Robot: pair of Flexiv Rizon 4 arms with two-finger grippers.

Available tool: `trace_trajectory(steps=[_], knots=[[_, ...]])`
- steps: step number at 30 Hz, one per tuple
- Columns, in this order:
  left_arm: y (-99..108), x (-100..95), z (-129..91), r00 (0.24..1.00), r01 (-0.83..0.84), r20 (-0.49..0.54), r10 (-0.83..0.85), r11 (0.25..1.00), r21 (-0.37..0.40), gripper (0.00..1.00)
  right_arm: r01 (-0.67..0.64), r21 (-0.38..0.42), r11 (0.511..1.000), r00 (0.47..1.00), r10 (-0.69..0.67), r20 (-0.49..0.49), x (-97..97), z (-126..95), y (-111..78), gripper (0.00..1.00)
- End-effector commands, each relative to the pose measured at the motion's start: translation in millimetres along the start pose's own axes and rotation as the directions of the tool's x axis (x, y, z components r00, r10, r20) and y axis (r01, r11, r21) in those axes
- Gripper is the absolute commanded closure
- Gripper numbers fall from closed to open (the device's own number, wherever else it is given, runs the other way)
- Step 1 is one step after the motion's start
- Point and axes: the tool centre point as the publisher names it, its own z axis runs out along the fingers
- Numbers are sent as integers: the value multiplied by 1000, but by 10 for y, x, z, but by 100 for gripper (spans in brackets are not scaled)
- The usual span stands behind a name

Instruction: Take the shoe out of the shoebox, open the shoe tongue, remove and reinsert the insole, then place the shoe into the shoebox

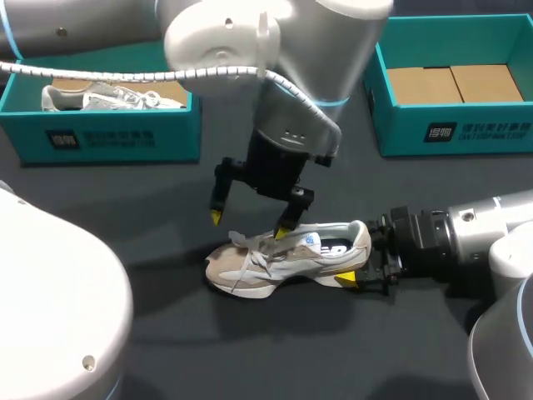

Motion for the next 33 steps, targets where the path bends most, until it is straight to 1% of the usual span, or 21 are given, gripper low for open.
trace_trajectory(steps=[1,3,5,6,9,13,15,17,22,28,33], knots=[[-103,210,47,1000,16,11,-16,1000,5,0,1,1,1000,1000,-1,3,-7,18,-1,100],[-137,286,64,999,2,-36,-2,1000,-8,0,1,1,1000,1000,-1,3,-7,18,-1,100],[-195,389,90,999,4,-52,-4,1000,-18,0,1,1,1000,1000,-1,3,-7,18,-1,100],[-216,446,107,999,3,-36,-4,1000,-26,0,1,1,1000,1000,-1,3,-7,18,-1,100],[-249,608,139,999,11,-31,-12,1000,-22,0,1,1,1000,1000,-1,3,-7,18,-1,100],[-296,739,154,999,13,-42,-15,999,-44,0,1,1,1000,1000,-1,3,-7,18,-1,100],[-325,808,169,998,45,-42,-47,998,-47,0,1,1,1000,1000,-1,3,-7,18,-1,100],[-356,857,177,996,74,-47,-78,995,-67,0,1,1,1000,1000,-1,3,-7,18,-1,100],[-456,940,199,990,126,-57,-130,989,-75,0,1,1,1000,1000,-1,3,-7,18,-1,100],[-562,994,263,988,136,-62,-141,988,-76,0,1,1,1000,1000,-1,3,-7,18,-1,100],[-584,1043,357,989,130,-55,-134,988,-80,0,1,1,1000,1000,-1,3,-7,18,-1,100]])
